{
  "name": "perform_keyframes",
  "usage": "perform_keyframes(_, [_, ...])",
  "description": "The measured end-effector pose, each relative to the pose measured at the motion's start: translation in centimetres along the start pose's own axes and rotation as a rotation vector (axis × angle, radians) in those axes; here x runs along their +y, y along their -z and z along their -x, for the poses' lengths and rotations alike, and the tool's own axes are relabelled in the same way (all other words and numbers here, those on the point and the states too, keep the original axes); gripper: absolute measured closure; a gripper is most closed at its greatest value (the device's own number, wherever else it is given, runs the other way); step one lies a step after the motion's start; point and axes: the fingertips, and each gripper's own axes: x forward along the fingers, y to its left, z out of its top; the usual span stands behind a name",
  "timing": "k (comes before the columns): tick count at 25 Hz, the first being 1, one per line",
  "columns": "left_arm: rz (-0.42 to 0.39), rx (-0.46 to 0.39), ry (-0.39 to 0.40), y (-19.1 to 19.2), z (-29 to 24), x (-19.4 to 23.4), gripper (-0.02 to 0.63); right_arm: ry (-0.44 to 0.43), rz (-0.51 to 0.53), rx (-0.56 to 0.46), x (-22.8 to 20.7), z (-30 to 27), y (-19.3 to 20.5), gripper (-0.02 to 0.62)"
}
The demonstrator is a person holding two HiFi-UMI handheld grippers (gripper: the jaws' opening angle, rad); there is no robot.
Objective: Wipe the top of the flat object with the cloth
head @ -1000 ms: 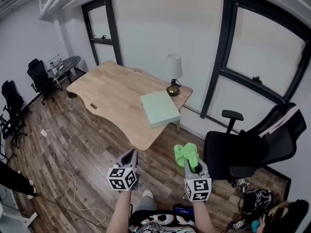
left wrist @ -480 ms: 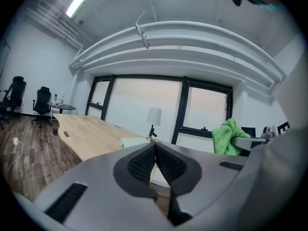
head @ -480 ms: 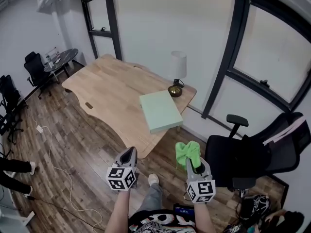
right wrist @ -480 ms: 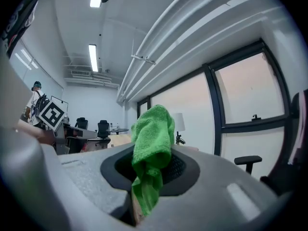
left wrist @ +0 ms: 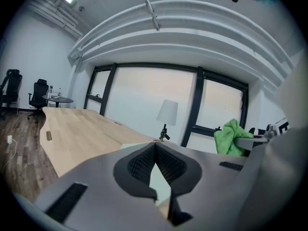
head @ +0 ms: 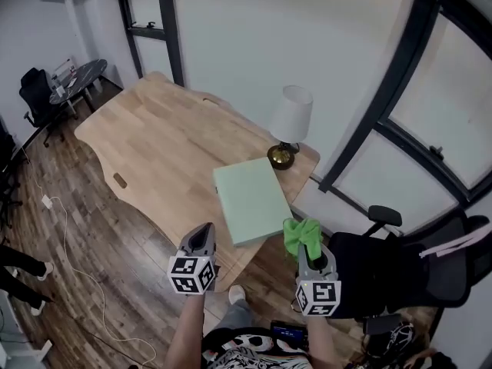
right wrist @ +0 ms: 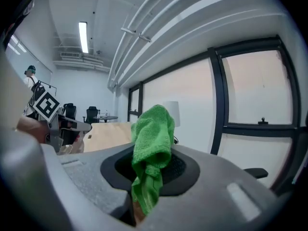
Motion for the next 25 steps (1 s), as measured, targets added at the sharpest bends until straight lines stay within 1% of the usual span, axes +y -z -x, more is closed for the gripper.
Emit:
perform_keyframes(3, [0.020,0.025,0.005,-0.6,-4.3,2.3,0.598,0.019,-0.003,0.038,-1.1,-4.4,-0.2,0.512])
perform_keyframes(6, [0.043,0.035,0.020,-1.5,-7.9,4.3,0.598,0.027,-0.021,0.051,-1.9,-8.6,-0.6,0.512])
perform_keyframes(10, [0.071,0.042,0.043,-1.9,-11.9,5.2,0.598,0.034,-0.043,0.056,-3.1,-12.2,-1.2,0.512])
perform_keyframes(13, [0.063,0.050,0.040,-2.0,-13.2,6.3,0.598,0.029,-0.054,0.066,-2.8,-14.0,-1.1,0.512])
perform_keyframes(16, [0.058,0.063,0.021,-1.9,-14.2,7.6,0.598,0.018,-0.039,0.081,-2.5,-15.4,-1.4,0.512])
perform_keyframes(20, [0.065,0.054,0.012,-2.2,-14.6,8.6,0.598,-0.003,-0.019,0.091,-2.0,-17.1,-1.8,0.512])
perform_keyframes(25, [0.066,0.076,-0.002,-1.8,-15.0,9.5,0.598,-0.008,-0.022,0.098,-2.3,-18.7,-2.0,0.512])
